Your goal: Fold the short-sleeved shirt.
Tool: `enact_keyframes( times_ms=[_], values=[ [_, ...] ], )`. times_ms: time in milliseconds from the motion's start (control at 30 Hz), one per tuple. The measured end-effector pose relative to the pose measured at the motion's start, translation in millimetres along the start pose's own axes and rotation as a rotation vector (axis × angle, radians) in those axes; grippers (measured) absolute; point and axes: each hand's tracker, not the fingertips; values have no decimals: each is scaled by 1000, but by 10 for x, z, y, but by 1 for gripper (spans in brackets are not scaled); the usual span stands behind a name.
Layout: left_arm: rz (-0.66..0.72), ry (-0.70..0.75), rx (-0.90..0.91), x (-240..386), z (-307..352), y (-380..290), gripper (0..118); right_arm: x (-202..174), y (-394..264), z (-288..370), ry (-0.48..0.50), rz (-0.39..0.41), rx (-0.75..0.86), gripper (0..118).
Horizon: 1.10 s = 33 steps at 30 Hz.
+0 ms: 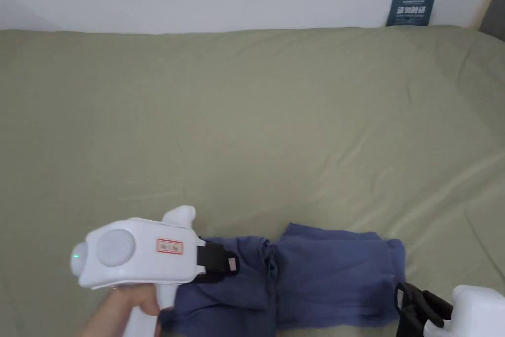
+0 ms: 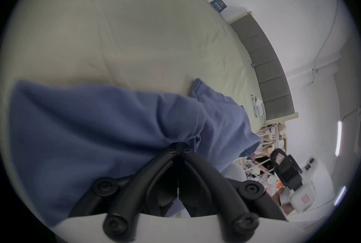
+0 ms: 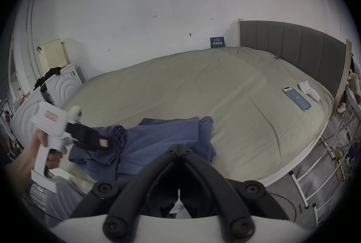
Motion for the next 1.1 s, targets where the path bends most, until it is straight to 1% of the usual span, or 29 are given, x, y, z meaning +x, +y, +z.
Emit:
enact_keyframes(
  times_ms=[100,133,200,233,267,300,333,367,400,433,533,567,600,633,667,700,733,767,800,833,900,967,1000,1100],
  values=[
    [17,49,68,-216,558,19,0,-94,8,-53,28,1,-9,2],
    [18,92,72,-330,679,7,0,-139,8,-71,37,14,-12,2],
    [11,164,64,-482,801,-32,0,-218,15,-90,51,38,-15,2],
    [14,179,70,-576,820,-55,3,-255,15,-96,57,43,-15,2],
    [15,162,61,-651,832,-61,3,-287,19,-100,61,47,-16,2],
    [22,133,47,-728,838,-66,6,-314,23,-104,66,51,-18,2],
    [42,74,21,-810,785,-53,18,-341,23,-106,67,56,-20,2],
    [61,49,6,-849,725,-61,60,-362,21,-111,67,59,-22,2],
    [74,36,59,-888,682,-47,100,-375,24,-116,69,60,-25,2],
    [91,19,28,-918,601,-51,118,-388,27,-121,71,65,-28,2],
    [136,-69,18,-1009,364,20,117,-414,40,-125,62,83,-34,2],
    [159,-107,10,-1054,272,33,115,-413,46,-123,61,85,-36,2],
    [176,-141,-8,-1169,203,22,110,-414,52,-120,58,88,-35,2],
    [185,-115,12,-1213,110,3,102,-410,55,-119,53,92,-36,2],
    [191,-123,27,-1249,91,-17,89,-406,62,-115,51,93,-36,2],
    [208,-187,32,-1286,113,-12,86,-402,69,-109,49,93,-34,2],
    [278,-199,28,-1266,191,-14,84,-398,75,-104,44,93,-34,2],
    [306,-182,12,-1303,171,-21,61,-396,79,-99,44,94,-33,2],
    [292,-167,24,-1303,128,-79,12,-394,82,-99,43,95,-33,2],
    [272,-144,-4,-1345,119,-87,10,-393,86,-99,42,95,-32,2],
    [281,-162,21,-1375,205,-100,10,-395,94,-79,42,95,-29,2],
    [263,-131,44,-1341,324,-130,10,-390,104,-39,47,90,-20,2],
    [247,-121,37,-1249,424,-115,10,-391,108,-34,48,89,-18,2],
    [235,-58,98,-1290,803,-180,10,-392,106,-29,56,93,-12,2]
  ],
)
